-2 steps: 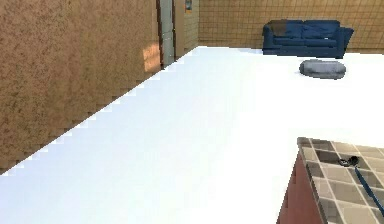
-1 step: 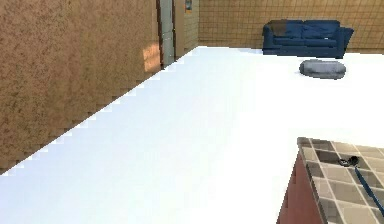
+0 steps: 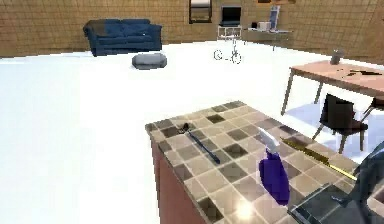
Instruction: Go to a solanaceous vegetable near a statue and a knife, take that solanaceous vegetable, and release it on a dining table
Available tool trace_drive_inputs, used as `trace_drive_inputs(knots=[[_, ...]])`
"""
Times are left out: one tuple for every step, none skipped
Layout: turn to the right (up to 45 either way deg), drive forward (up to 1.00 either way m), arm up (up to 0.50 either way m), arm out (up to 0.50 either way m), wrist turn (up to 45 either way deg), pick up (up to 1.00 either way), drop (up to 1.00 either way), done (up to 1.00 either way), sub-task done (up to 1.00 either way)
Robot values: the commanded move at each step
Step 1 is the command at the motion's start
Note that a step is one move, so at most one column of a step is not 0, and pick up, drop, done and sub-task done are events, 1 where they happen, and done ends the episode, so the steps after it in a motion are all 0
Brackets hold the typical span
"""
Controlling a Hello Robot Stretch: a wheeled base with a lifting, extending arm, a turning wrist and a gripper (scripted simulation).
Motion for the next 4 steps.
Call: trace_drive_inputs(knots=[[-30.0, 0.0, 0.0, 0.0, 0.0, 0.0, 0.0, 0.0, 0.0], [0.0, 1.0, 0.0, 0.0, 0.0, 0.0, 0.0, 0.0, 0.0], [36.0, 0.0, 0.0, 0.0, 0.0, 0.0, 0.0, 0.0, 0.0], [0.0, 0.15, 0.0, 0.0, 0.0, 0.0, 0.0, 0.0, 0.0]])
